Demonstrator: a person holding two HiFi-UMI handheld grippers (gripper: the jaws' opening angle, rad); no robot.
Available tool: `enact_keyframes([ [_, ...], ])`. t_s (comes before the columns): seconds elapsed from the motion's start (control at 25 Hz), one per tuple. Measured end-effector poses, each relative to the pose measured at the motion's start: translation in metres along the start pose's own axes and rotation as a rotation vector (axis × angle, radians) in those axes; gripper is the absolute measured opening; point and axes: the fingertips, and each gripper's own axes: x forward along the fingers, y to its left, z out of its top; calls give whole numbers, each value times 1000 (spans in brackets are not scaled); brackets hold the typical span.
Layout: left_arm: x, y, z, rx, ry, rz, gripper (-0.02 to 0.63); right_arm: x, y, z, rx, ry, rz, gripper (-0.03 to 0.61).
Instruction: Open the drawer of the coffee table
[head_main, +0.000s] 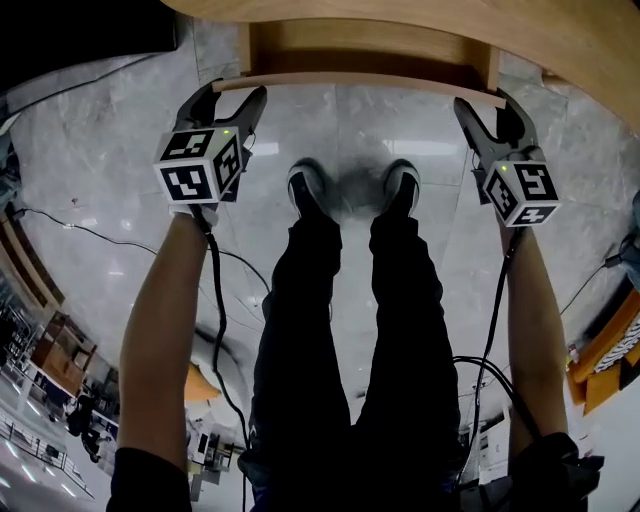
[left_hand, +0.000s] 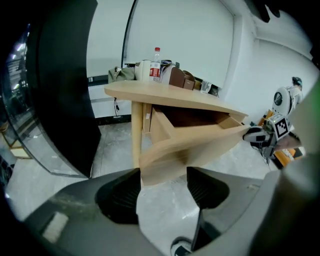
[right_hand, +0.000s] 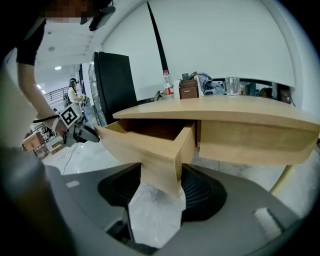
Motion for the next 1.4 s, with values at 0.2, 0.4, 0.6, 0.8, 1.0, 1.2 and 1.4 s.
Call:
enact_keyframes([
  [0.2, -20, -10, -24, -60, 24, -3, 301, -21, 20, -18, 5, 42, 6, 255],
  [0.4, -30, -16, -55, -83, 62, 8, 301, -32, 36, -41, 1, 103, 6, 255],
  [0.6, -25, -21, -65, -99, 95, 7, 301, -32, 35, -52, -18, 151, 9, 255],
  [0.8, -18, -22, -73, -102, 125, 6, 301, -29, 32, -62, -35, 195, 13, 255],
  [1.0, -18, -24, -71, -95, 141, 5, 301, -30, 30, -61, -58, 218, 16, 258],
  [1.2, -34, -21, -80, -19, 233, 19, 301, -48, 31, -61, -95, 304, -5, 255],
  [1.4, -70, 2, -106, -40, 334, 102, 301, -81, 11, -48, -9, 334, -43, 255],
])
